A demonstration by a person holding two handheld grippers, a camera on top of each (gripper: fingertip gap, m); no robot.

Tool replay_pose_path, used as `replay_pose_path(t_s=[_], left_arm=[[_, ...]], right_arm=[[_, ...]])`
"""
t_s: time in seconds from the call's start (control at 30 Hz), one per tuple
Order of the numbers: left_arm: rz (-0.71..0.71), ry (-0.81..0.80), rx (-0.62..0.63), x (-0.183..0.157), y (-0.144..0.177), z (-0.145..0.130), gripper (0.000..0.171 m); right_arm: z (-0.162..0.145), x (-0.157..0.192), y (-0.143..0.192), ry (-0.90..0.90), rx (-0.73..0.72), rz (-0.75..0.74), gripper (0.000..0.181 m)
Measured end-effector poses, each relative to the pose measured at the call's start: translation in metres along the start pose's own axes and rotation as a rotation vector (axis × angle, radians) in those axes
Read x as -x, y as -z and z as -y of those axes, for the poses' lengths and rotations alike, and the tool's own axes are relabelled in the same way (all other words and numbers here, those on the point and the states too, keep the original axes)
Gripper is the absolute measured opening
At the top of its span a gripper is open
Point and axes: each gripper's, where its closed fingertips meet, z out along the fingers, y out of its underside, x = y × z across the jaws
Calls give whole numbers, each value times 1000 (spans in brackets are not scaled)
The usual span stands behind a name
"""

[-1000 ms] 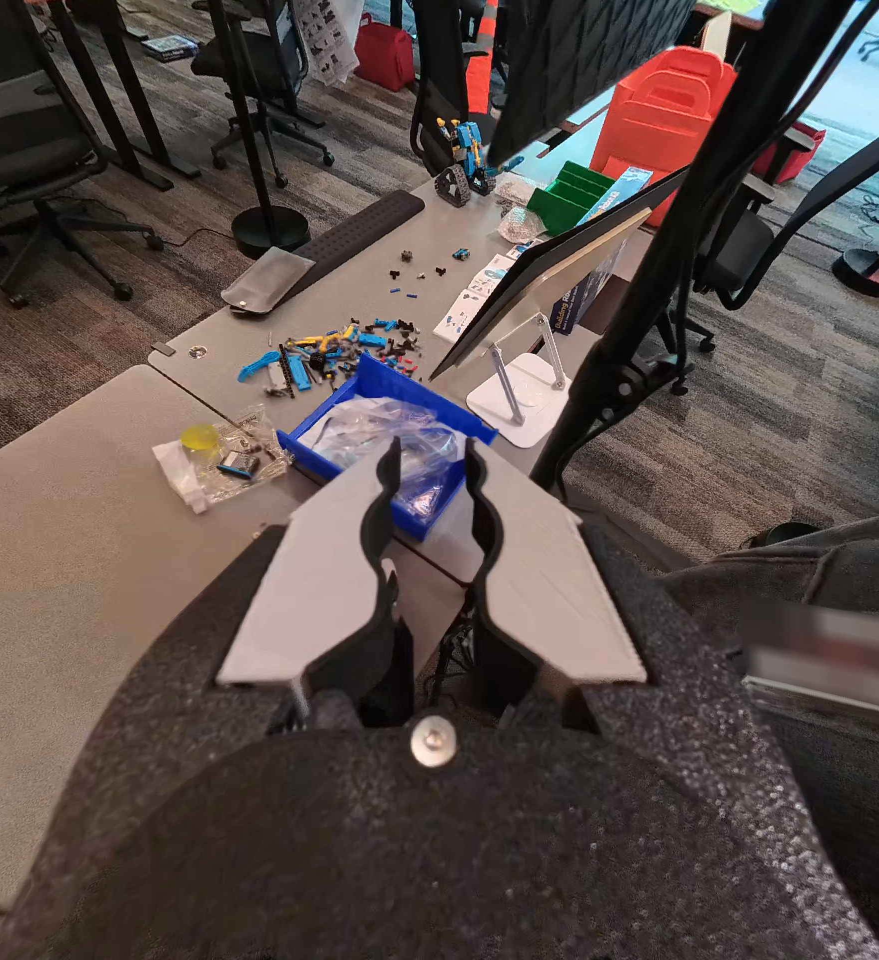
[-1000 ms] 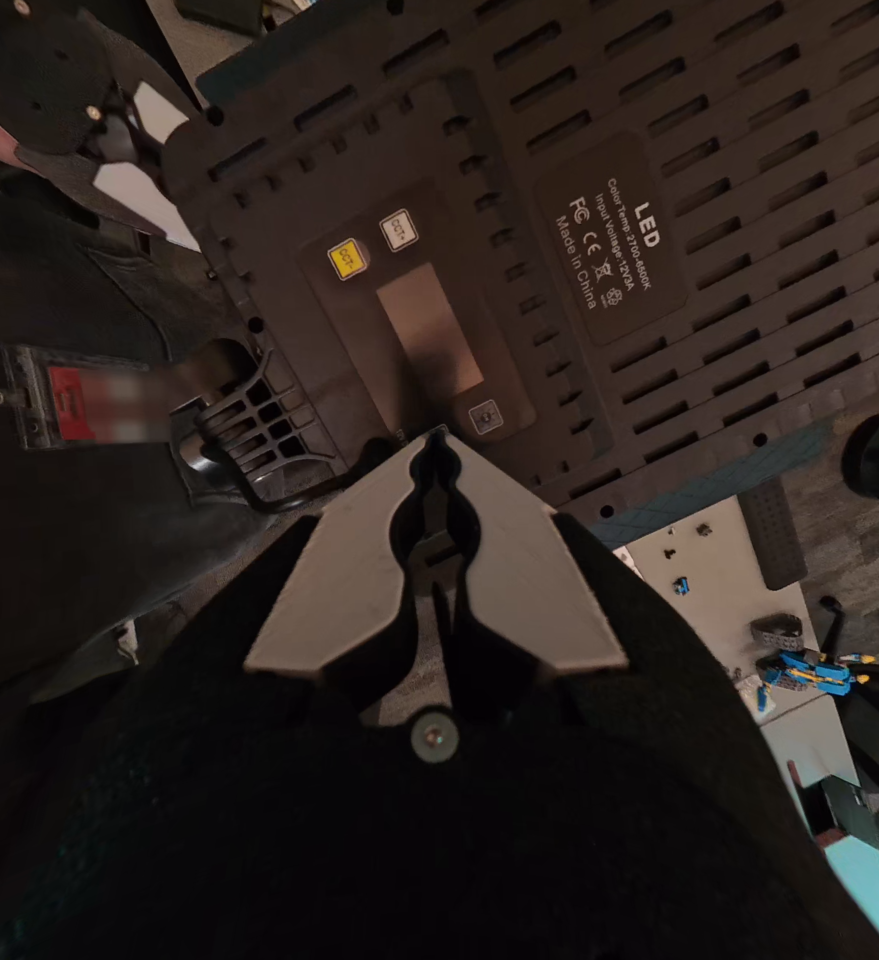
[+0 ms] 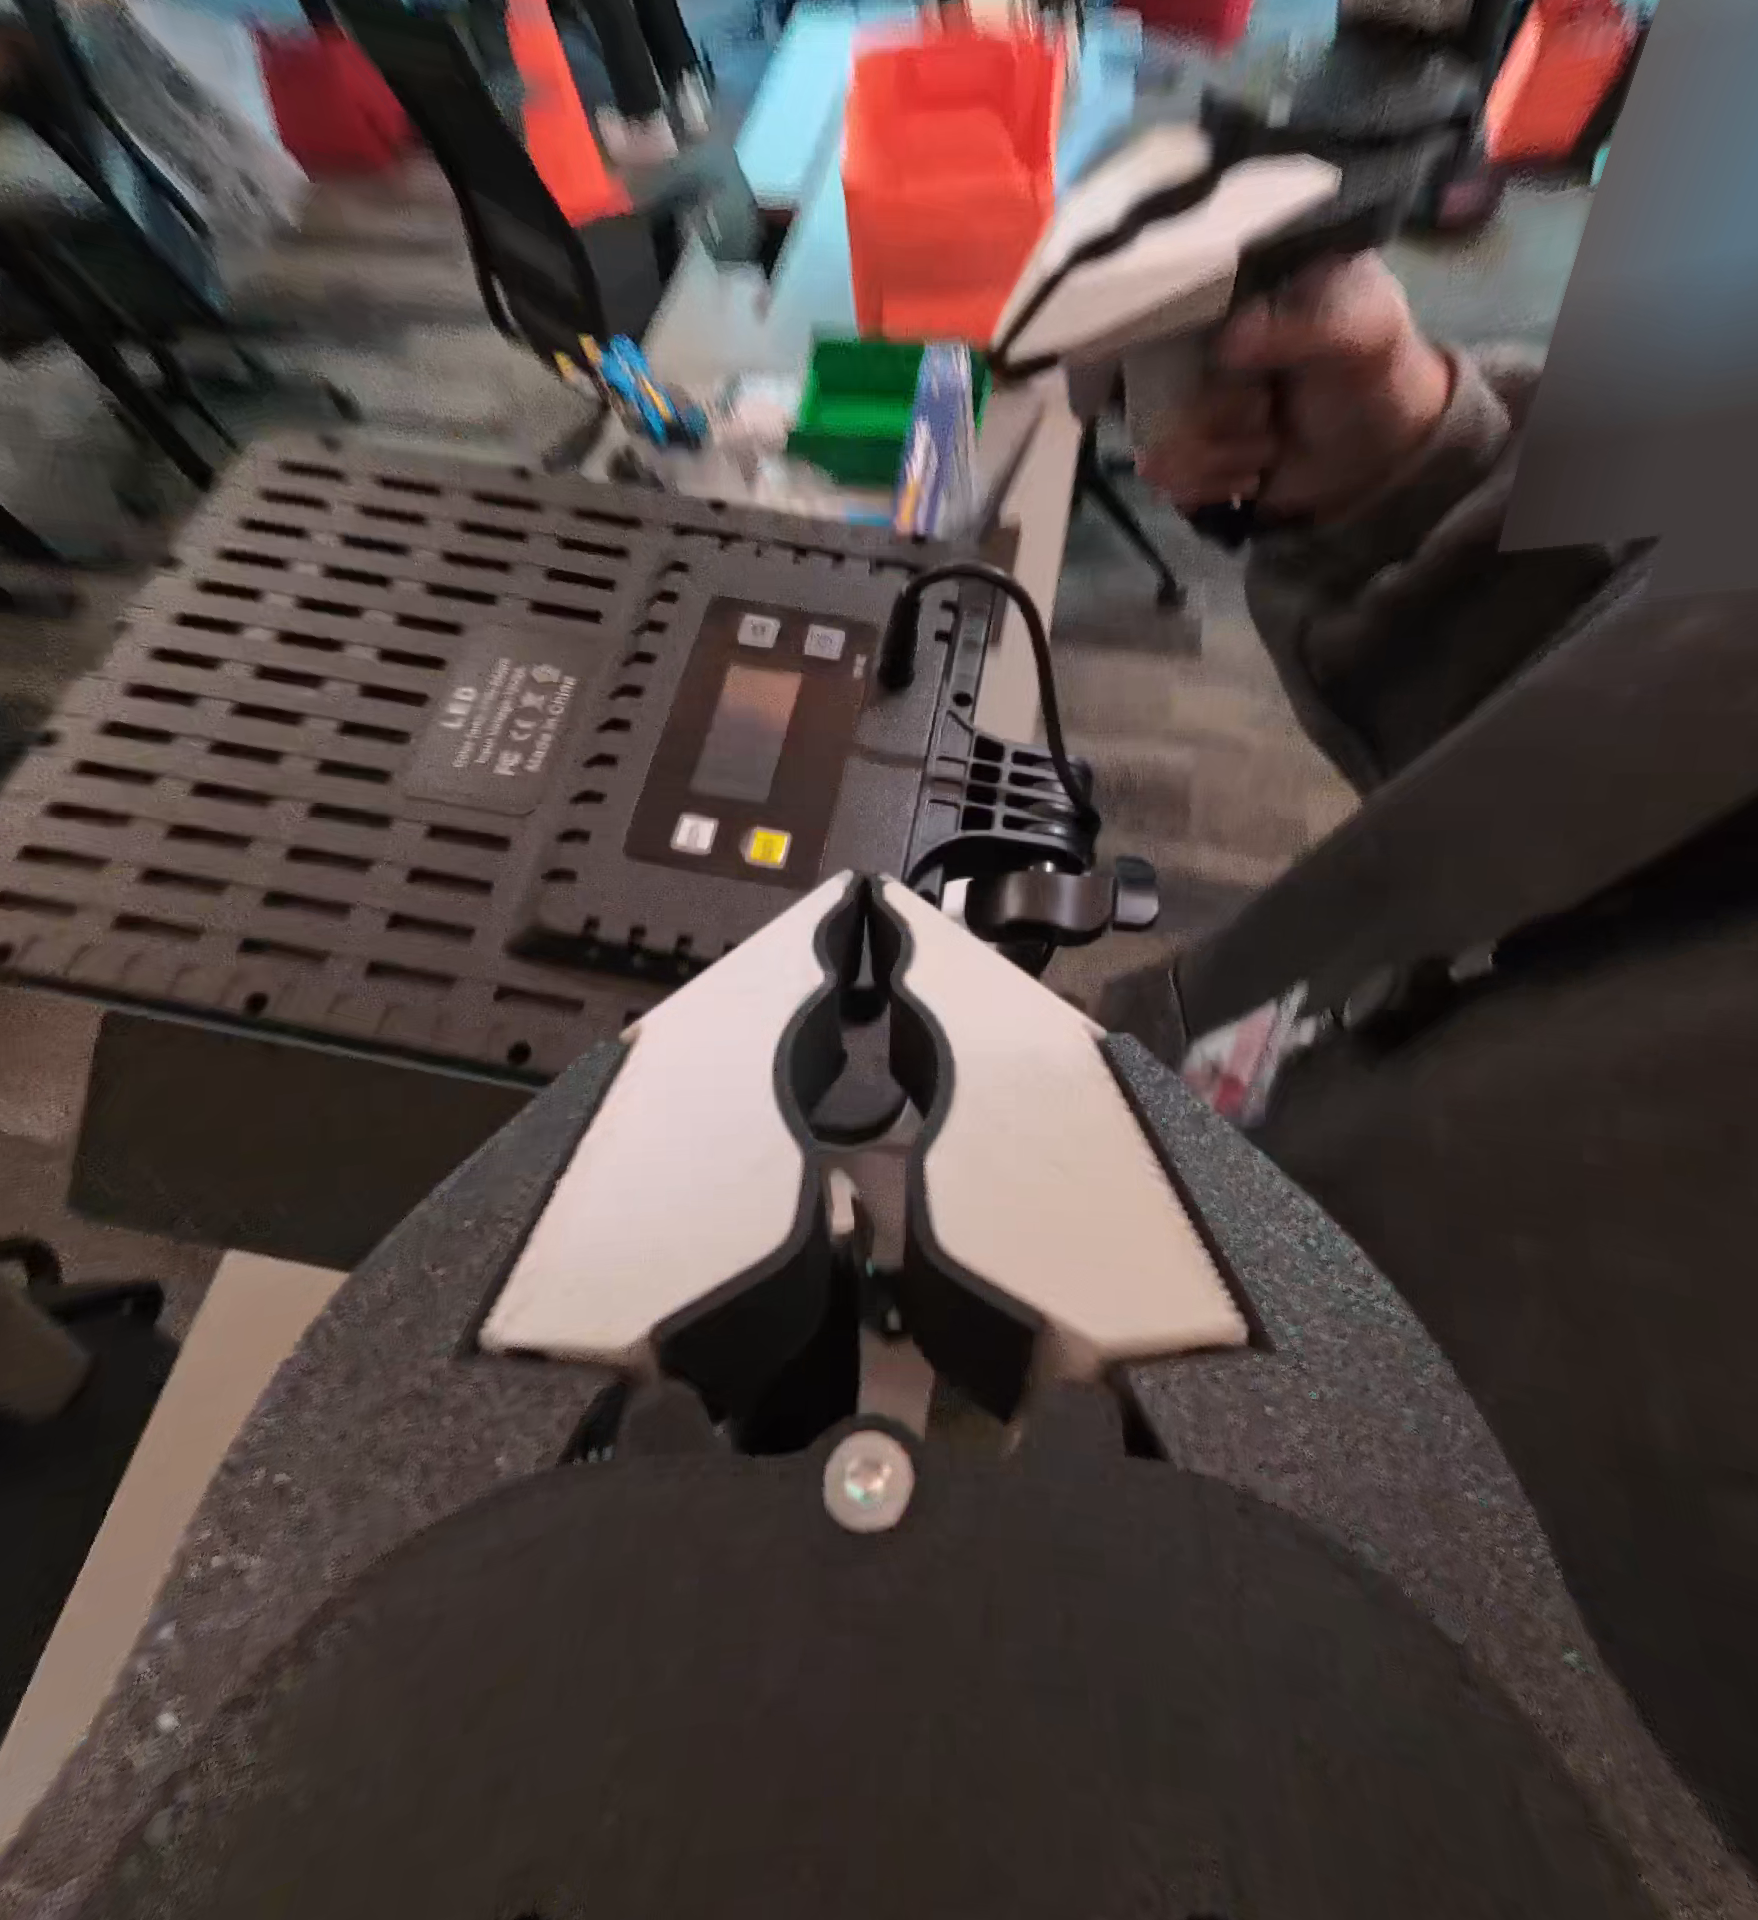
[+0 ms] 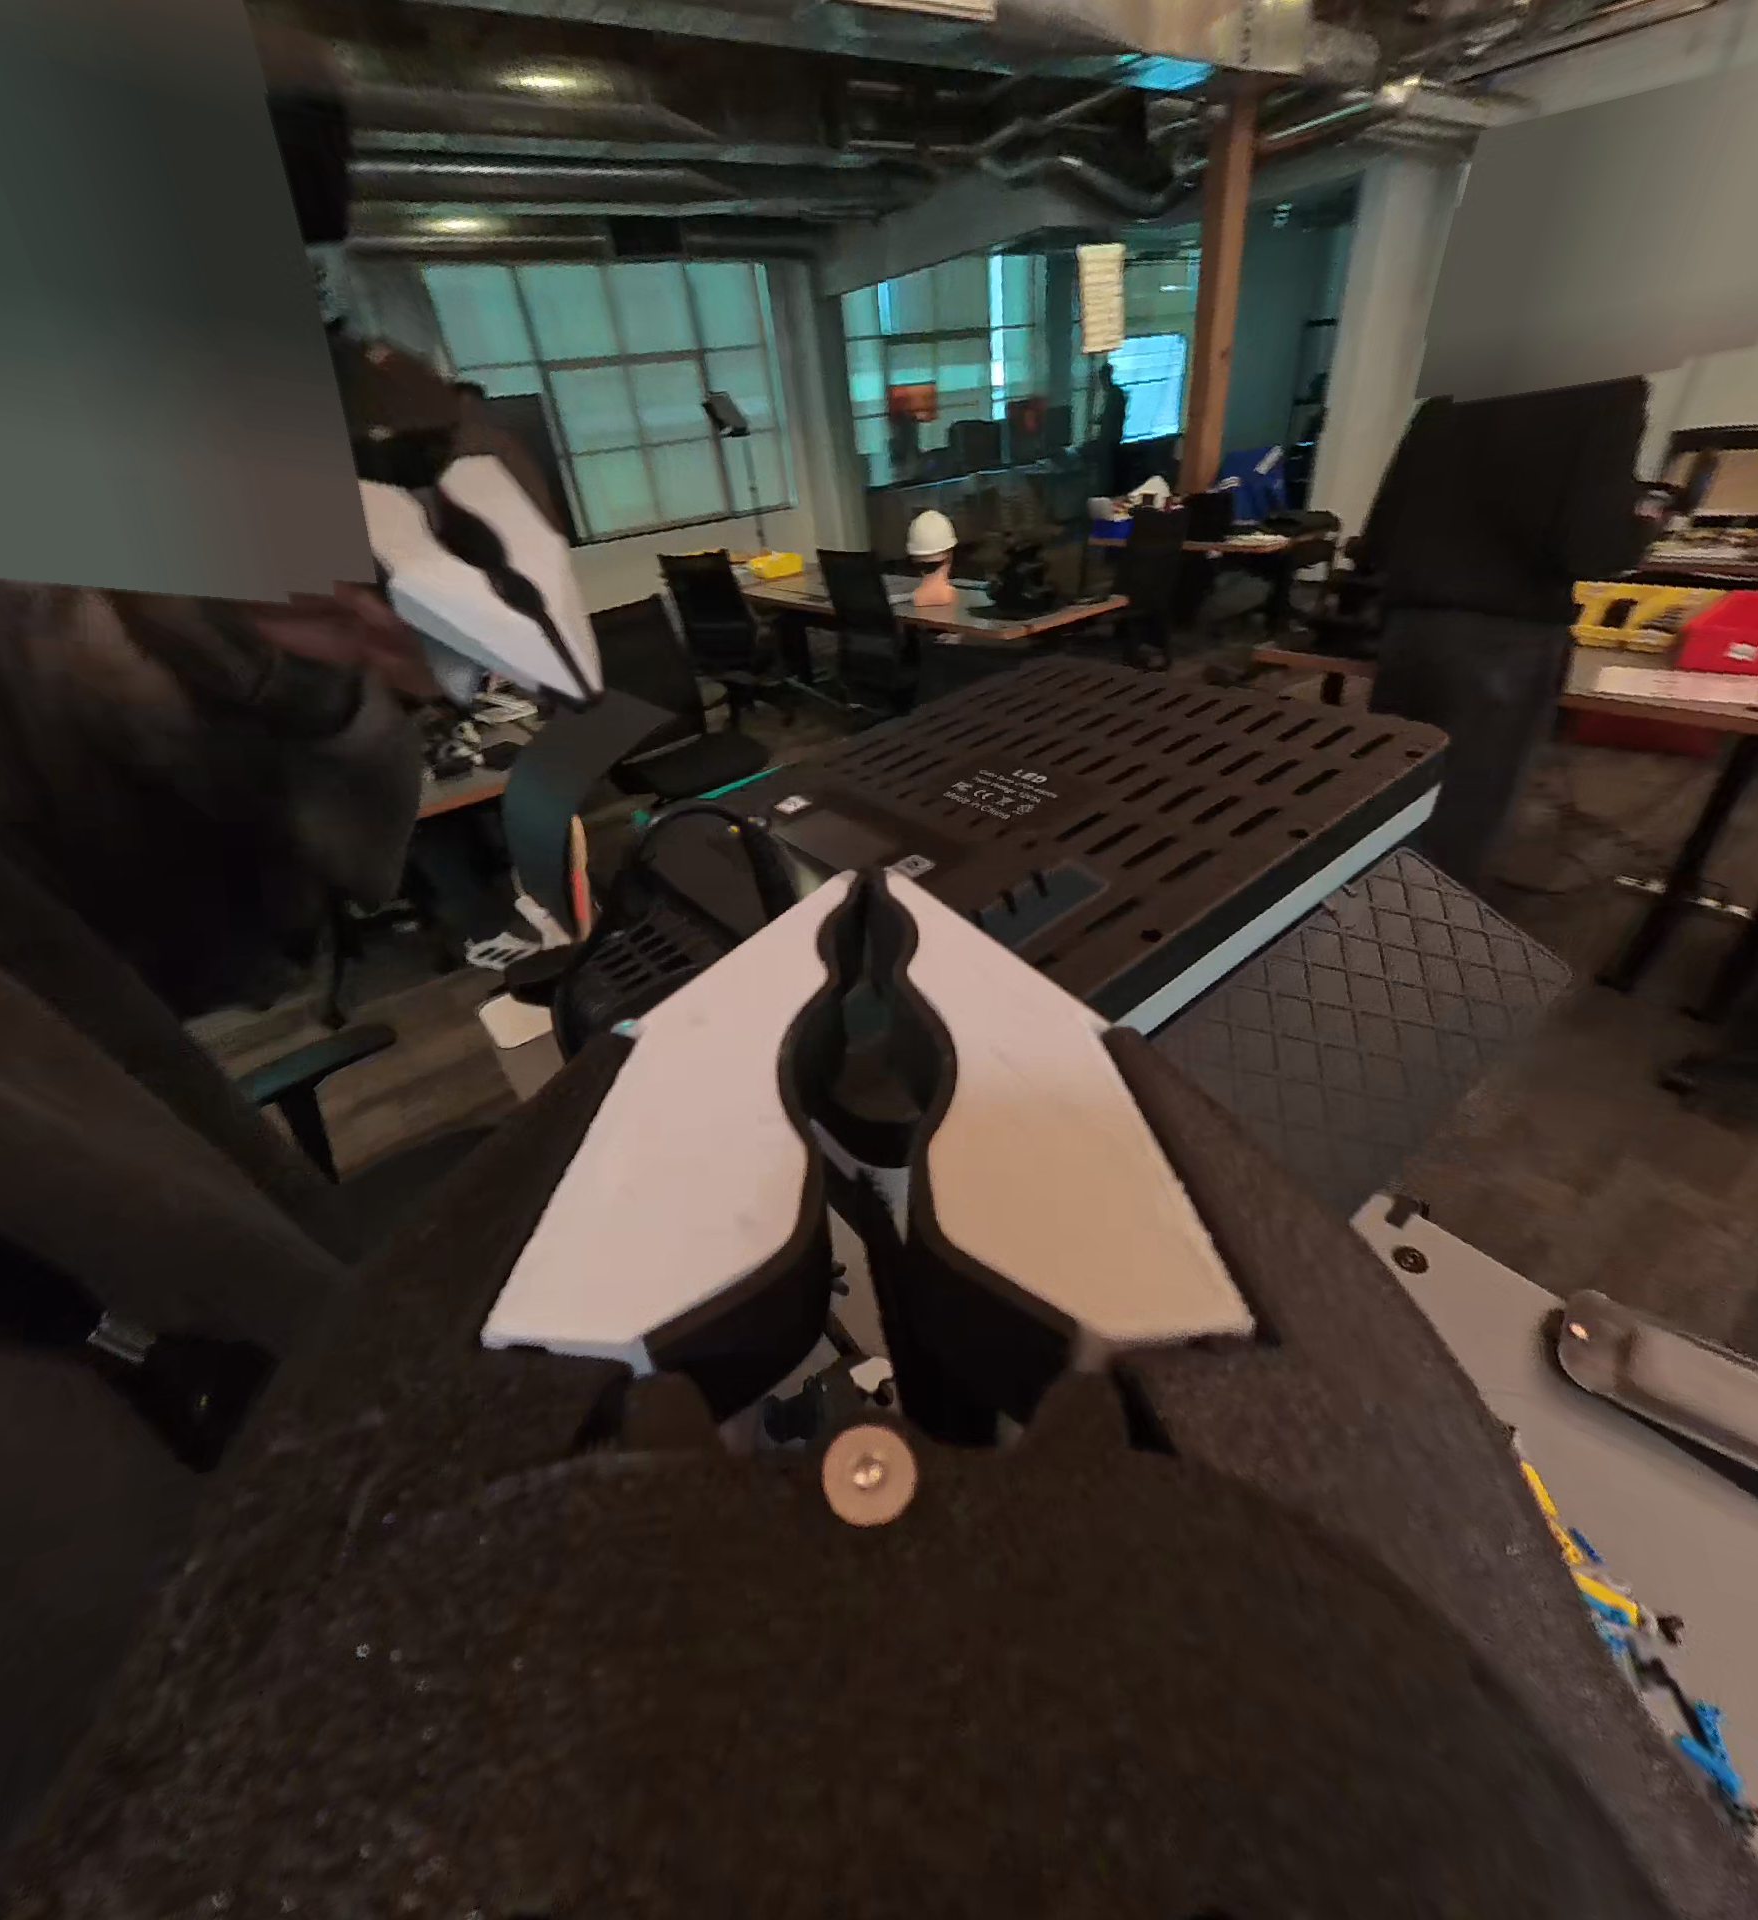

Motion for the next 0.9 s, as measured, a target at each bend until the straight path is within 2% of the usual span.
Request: replay_pose_path(t_s=[0.1,0.17,0.3,0.4,0.47,0.57,0.67,0.9], left_arm=[[-42,-21,211,7,-24,5,0],[-22,-26,325,15,-34,3,0],[14,-16,463,23,-45,-4,0],[36,28,508,30,-46,-10,0],[18,61,518,29,-46,-12,0],[23,92,549,29,-47,-17,0],[7,118,571,25,-52,-22,0],[49,143,573,27,-54,-23,0]], right_arm=[[-10,-15,6,31,70,65,0],[-23,-21,16,43,102,123,0],[-80,-18,45,5,217,295,0],[-143,-13,59,-31,342,323,0],[-174,-15,56,-10,345,283,0],[-206,-20,44,-38,293,234,0],[-222,-25,32,-96,281,223,0],[-227,-39,25,-30,262,220,0]])
